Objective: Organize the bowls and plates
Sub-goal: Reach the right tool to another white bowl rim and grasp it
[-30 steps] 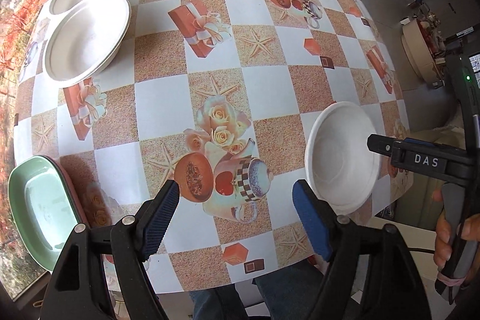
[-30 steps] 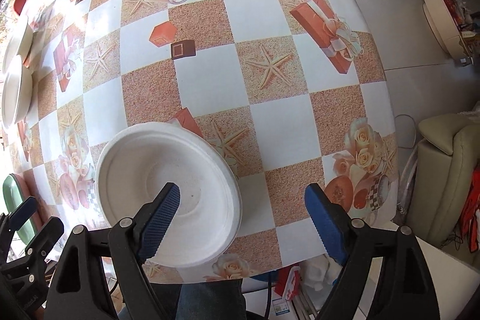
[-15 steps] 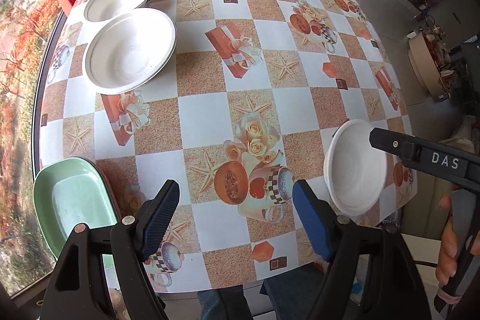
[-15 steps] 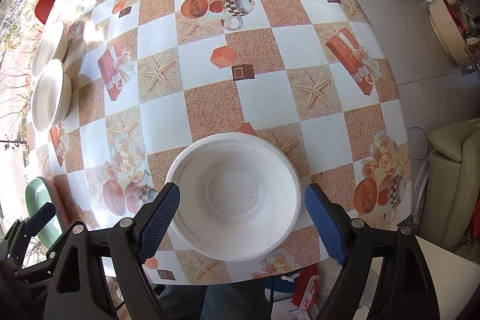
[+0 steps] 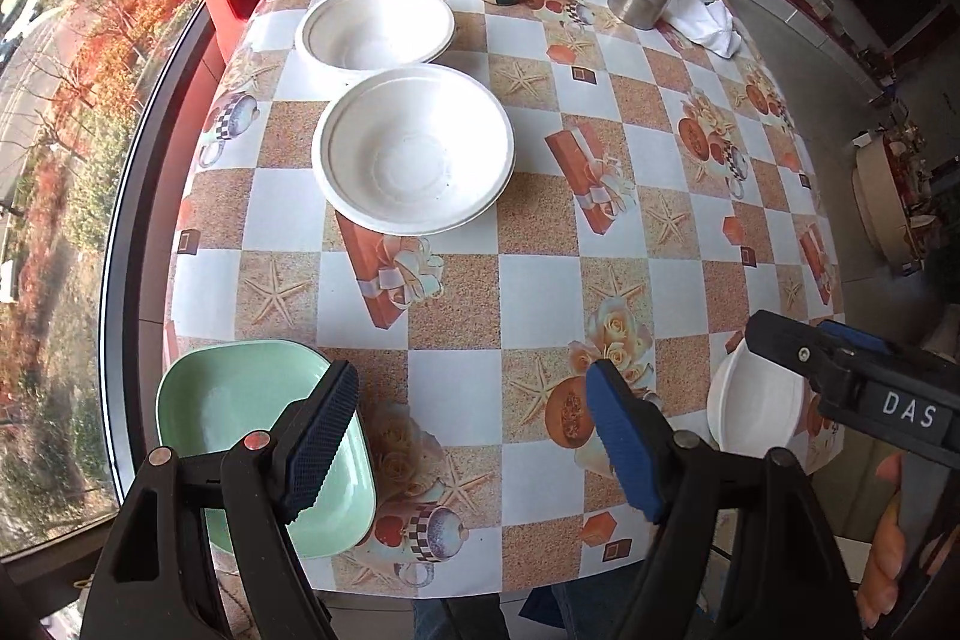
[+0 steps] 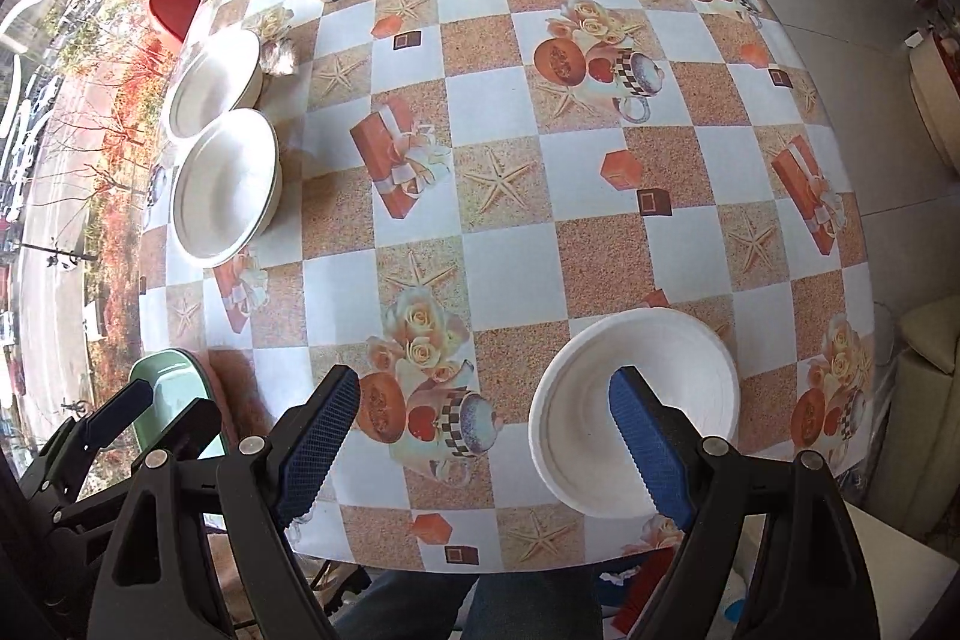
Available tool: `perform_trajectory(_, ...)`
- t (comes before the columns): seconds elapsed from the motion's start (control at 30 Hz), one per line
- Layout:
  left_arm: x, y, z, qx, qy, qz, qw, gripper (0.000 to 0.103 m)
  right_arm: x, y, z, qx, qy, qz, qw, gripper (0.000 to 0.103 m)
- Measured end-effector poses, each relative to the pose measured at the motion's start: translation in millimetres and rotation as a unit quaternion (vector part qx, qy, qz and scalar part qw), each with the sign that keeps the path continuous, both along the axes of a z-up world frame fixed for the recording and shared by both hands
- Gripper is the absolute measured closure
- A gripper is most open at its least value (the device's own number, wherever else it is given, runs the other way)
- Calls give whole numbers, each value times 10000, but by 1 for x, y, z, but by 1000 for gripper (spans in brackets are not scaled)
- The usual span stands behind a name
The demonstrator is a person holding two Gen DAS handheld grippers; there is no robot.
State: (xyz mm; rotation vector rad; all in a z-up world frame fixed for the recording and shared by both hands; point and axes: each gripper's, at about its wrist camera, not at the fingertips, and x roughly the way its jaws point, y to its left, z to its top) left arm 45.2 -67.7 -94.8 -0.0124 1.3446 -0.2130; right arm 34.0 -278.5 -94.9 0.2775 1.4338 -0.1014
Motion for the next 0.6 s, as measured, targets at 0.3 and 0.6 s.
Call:
perform_trajectory(0.3,45,49,-11,210,139,831,9962,22,43,38,-7,112,91,492,9987,17)
perform_trajectory(0.6,108,64,-42,544,414,1280,9894,22,107,66,-50,183,458,938,9944,17)
